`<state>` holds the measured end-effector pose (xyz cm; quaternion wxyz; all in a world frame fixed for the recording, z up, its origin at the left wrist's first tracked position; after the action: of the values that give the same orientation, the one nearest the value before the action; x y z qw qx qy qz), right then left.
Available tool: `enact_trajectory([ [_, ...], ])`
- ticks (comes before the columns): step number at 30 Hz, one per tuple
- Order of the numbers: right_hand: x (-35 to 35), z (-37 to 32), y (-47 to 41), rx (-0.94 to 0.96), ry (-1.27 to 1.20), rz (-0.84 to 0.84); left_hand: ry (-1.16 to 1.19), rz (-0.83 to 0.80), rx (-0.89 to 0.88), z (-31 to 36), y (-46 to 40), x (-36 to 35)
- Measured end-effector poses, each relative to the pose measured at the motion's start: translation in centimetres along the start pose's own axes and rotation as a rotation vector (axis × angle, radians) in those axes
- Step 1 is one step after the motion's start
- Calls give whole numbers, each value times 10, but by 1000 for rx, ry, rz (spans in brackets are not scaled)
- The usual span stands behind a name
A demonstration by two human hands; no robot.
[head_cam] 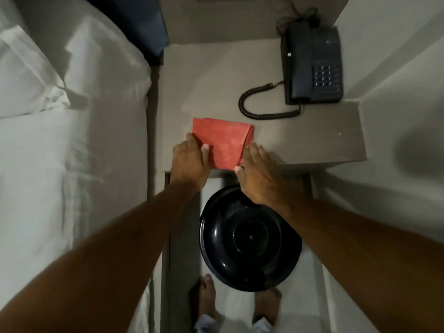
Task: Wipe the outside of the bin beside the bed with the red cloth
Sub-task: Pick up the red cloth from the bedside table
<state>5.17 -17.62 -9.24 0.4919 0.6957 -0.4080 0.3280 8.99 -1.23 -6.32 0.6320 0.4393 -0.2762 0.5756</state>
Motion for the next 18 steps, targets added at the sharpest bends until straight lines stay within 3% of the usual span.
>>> enact_trajectory([
  [2,0,1,-1,8,-11,19,146,18,158,-9,-9,0],
  [6,14,3,-8,24,-76,6,643,-93,564,-18,-22,-6],
  [9,35,7,3,-40,-367,91,896,-115,554,12,-9,13],
  [12,30,13,36,-286,-941,222,1087,-174,461,50,31,33],
  [15,-21,-13,93,-620,-1973,56,1273,-277,465,68,94,34],
  [17,-37,-39,136,-551,-2556,-68,1384,-399,496,72,148,24],
  [18,-40,-43,156,-466,-2709,-79,1427,-459,524,71,174,18],
])
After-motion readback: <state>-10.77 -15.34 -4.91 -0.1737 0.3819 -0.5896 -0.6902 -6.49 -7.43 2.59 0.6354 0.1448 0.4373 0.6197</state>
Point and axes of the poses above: each hand's wrist, its own y-axis away from the middle knuckle, its own x-axis out of the back of the hand, z = x × y, the point moved 8 cm from there along -y, towards the middle knuckle, and after that the axes turned 3 degrees about x, right-handed, at the moved point
